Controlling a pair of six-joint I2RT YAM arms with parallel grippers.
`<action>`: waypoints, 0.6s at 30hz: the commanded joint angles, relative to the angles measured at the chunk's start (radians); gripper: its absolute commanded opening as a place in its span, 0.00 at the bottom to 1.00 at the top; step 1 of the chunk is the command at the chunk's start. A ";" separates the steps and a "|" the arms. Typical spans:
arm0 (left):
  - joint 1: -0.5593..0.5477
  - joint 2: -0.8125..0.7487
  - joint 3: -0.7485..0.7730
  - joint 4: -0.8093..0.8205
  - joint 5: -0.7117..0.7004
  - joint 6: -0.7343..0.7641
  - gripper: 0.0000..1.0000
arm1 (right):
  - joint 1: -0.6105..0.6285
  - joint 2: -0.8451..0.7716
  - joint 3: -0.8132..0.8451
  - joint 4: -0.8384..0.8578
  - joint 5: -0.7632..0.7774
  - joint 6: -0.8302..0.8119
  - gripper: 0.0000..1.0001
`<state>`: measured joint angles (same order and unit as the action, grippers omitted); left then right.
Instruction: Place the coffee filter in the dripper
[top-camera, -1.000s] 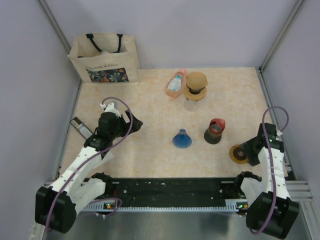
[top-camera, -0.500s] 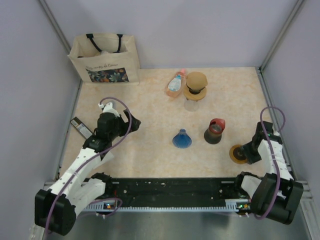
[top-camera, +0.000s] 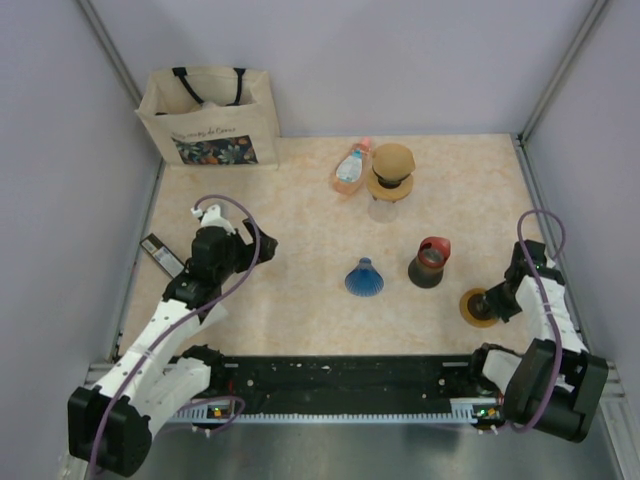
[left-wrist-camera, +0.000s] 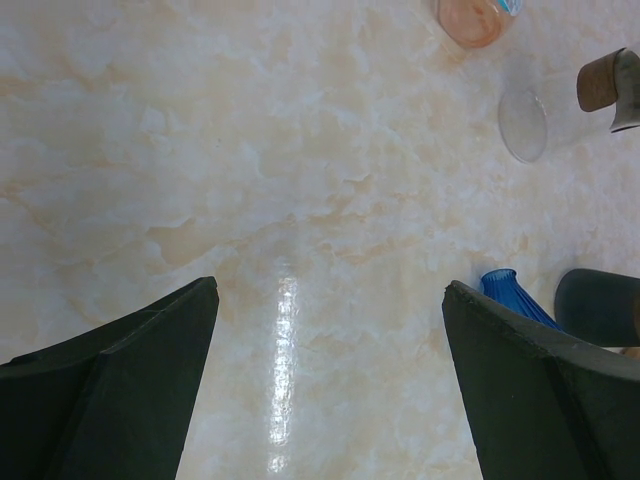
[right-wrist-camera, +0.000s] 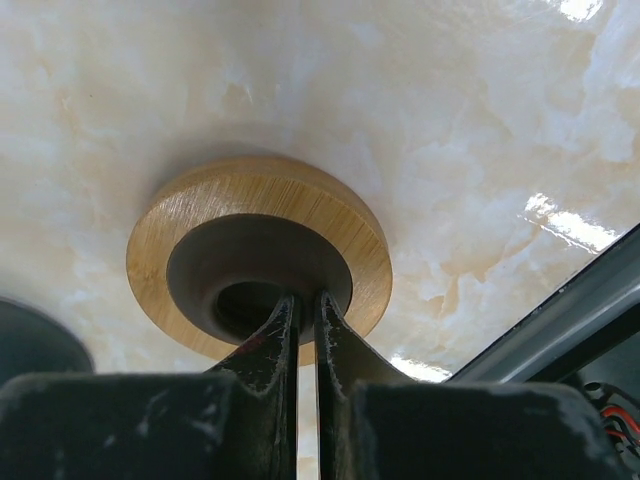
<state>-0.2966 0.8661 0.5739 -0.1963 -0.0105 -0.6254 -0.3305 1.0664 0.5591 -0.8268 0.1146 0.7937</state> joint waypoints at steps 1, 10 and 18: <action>0.007 -0.022 0.000 0.011 -0.023 0.010 0.99 | -0.004 -0.034 0.008 0.058 -0.016 -0.034 0.00; 0.005 -0.041 0.003 0.001 -0.016 0.009 0.99 | -0.005 -0.177 0.085 0.046 -0.026 -0.099 0.00; 0.005 -0.055 -0.003 0.032 0.058 0.016 0.99 | -0.005 -0.273 0.231 0.095 -0.146 -0.198 0.00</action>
<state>-0.2951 0.8330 0.5739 -0.2100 -0.0093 -0.6250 -0.3305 0.8505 0.6884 -0.8040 0.0708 0.6689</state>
